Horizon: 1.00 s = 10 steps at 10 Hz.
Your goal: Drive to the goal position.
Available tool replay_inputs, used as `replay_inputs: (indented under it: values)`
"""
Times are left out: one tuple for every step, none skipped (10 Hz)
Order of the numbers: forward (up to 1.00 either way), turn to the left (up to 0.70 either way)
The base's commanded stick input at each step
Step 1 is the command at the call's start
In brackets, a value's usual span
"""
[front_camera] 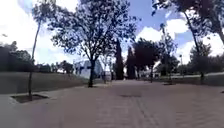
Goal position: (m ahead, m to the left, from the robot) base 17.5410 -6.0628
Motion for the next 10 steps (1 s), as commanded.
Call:
replay_inputs:
  values:
    - [1.0, 0.0]
    - [1.0, 0.0]
    - [1.0, 0.0]
    - [1.0, 0.0]
    - [1.0, 0.0]
    - [1.0, 0.0]
    - [1.0, 0.0]
    - [1.0, 0.0]
    - [1.0, 0.0]
    - [1.0, 0.0]
